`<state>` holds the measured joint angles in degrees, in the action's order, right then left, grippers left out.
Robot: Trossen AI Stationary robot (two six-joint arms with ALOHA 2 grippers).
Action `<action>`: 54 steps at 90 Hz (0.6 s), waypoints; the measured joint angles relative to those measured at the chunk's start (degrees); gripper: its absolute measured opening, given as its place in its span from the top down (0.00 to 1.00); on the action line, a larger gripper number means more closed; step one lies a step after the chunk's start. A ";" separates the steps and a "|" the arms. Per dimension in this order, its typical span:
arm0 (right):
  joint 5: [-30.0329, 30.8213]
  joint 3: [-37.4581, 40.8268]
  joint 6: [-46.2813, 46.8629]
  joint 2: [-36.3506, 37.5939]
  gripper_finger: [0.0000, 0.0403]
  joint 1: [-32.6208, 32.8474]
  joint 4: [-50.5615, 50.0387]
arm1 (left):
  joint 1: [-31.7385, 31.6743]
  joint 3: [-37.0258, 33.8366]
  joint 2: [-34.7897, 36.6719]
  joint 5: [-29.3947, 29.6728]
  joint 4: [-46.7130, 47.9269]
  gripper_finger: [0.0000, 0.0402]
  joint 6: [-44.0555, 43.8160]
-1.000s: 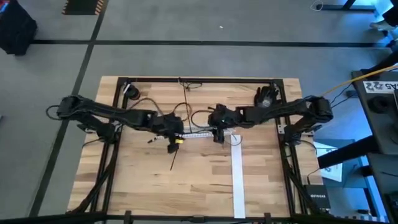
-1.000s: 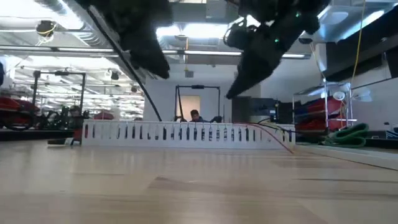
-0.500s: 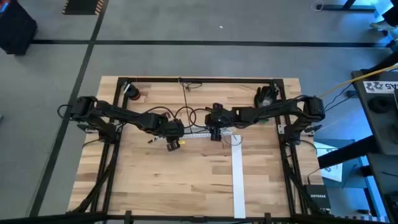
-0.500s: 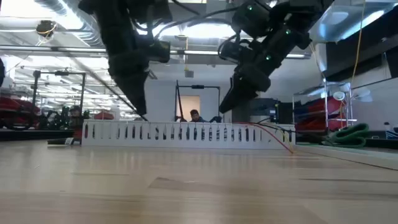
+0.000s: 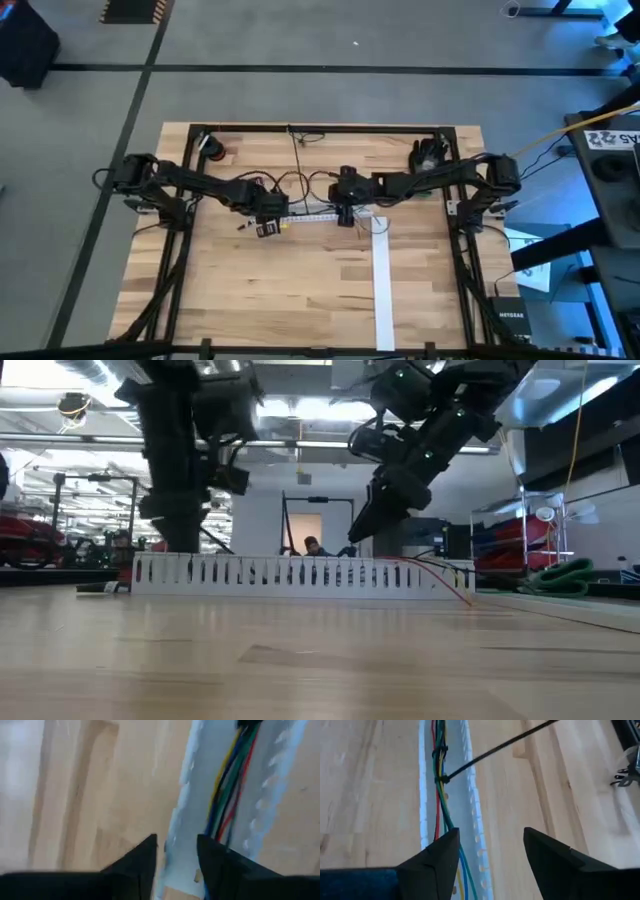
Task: Ziptie cables
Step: Put the set of zip-tied cables in the cable duct
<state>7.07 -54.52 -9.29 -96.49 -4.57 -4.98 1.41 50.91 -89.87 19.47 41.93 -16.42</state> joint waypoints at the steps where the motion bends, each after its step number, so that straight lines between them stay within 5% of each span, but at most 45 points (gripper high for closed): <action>1: 0.00 0.00 0.01 0.00 0.47 0.01 -0.05 | 0.15 -0.03 0.04 -0.12 0.06 0.67 -0.26; 54: -2.37 -0.02 -0.05 0.13 0.47 0.02 -0.09 | -0.14 -0.06 11.76 -8.17 -0.64 0.67 -5.42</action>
<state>4.70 -54.54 -9.34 -96.36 -4.56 -5.07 1.27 50.85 -78.12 11.30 41.29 -21.84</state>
